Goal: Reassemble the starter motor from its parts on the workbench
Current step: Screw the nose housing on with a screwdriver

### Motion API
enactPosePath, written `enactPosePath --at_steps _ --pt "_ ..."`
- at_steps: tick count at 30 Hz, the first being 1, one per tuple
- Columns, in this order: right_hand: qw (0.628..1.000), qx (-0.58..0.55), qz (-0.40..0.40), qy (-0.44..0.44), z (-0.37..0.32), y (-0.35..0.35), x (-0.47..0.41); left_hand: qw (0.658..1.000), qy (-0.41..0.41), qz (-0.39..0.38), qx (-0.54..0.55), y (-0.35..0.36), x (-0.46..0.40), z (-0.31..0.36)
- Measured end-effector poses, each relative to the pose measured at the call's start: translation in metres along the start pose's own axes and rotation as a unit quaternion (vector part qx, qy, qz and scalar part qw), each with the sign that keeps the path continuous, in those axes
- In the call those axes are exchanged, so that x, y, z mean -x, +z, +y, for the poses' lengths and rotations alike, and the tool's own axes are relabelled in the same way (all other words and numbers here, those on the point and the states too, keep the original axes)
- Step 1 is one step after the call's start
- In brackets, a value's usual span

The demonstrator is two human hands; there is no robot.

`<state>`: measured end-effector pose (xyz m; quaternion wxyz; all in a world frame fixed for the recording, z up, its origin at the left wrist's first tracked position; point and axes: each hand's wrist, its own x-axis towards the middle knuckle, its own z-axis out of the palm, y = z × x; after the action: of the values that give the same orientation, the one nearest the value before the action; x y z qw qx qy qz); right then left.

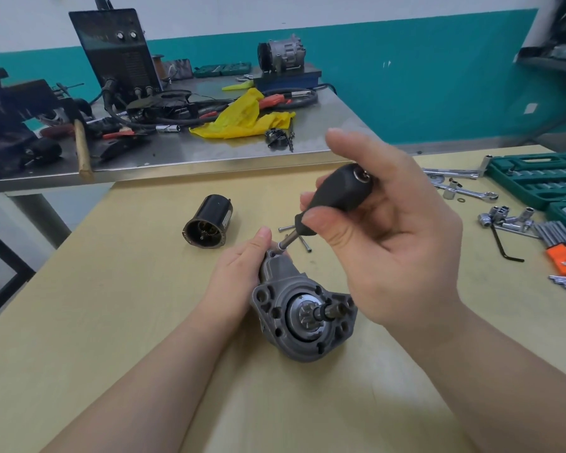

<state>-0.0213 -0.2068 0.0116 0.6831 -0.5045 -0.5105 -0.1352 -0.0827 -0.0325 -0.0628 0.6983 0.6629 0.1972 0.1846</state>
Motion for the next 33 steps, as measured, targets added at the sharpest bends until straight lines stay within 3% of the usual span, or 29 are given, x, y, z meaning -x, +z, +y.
enactPosePath --at_steps 12,17,26,29,33 --pt "0.988 0.109 0.107 -0.011 0.001 0.004 0.001 0.999 0.022 -0.019 0.013 0.005 0.001 -0.003" --pt "0.987 0.107 0.115 -0.021 0.004 0.003 0.004 0.999 0.033 -0.017 0.004 0.004 0.003 -0.004" --pt "0.967 0.122 0.212 -0.067 0.008 -0.013 0.005 0.992 0.100 -0.046 -0.060 0.000 0.006 -0.004" --pt "0.961 0.156 0.223 -0.047 0.020 -0.027 -0.003 0.992 0.095 -0.061 -0.061 -0.003 0.007 -0.003" --pt "0.959 0.232 0.158 0.048 0.050 -0.039 0.004 0.992 0.093 -0.058 -0.056 -0.004 0.008 -0.001"
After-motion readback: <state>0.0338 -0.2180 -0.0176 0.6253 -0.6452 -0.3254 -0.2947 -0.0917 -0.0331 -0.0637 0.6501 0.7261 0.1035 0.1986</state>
